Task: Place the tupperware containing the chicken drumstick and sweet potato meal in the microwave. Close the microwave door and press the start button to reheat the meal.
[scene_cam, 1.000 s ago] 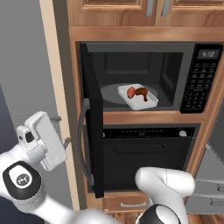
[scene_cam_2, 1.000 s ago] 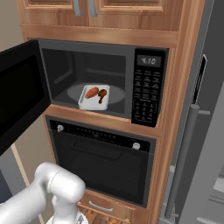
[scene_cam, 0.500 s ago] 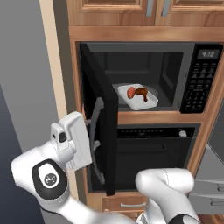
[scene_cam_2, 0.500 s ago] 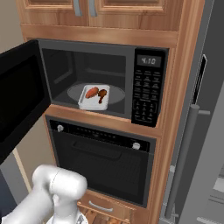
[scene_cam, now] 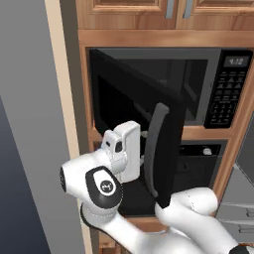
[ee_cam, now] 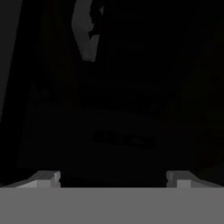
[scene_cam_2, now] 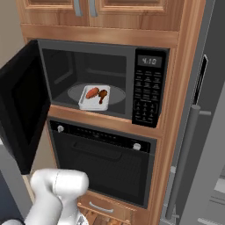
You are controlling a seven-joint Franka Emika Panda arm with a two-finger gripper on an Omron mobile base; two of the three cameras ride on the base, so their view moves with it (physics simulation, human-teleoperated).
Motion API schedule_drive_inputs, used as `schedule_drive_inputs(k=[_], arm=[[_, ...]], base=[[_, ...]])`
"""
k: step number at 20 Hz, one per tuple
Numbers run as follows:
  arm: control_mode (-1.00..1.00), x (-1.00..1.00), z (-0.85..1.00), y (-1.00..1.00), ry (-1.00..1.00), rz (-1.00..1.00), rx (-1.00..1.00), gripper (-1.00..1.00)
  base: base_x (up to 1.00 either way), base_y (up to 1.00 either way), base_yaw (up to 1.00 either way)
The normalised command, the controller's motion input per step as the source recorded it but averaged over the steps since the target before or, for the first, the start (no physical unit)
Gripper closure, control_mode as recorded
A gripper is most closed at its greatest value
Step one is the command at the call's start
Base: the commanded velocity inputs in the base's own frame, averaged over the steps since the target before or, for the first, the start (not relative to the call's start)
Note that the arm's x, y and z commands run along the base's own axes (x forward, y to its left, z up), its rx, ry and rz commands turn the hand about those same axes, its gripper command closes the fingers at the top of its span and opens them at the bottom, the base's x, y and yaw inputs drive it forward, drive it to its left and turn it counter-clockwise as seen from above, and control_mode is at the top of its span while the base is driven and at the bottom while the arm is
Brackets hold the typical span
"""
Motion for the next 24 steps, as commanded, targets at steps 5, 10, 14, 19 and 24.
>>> schedule_drive_inputs(k=[5,10,14,19,24], arm=[[-1.0,0.17,0.0,-1.0,0.0,0.0,0.11,-1.0],[-1.0,0.49,0.0,-1.0,0.02,0.0,0.1,-1.0],[-1.0,0.69,-0.01,-0.97,0.07,0.0,0.11,-1.0],[-1.0,0.8,-0.06,-0.77,0.12,0.04,0.08,-1.0],[-1.0,0.8,-0.09,-0.53,0.1,0.11,0.05,-1.0]], base=[[0.0,0.0,0.0],[0.0,0.0,0.0],[0.0,0.0,0.0],[0.0,0.0,0.0],[0.0,0.0,0.0]])
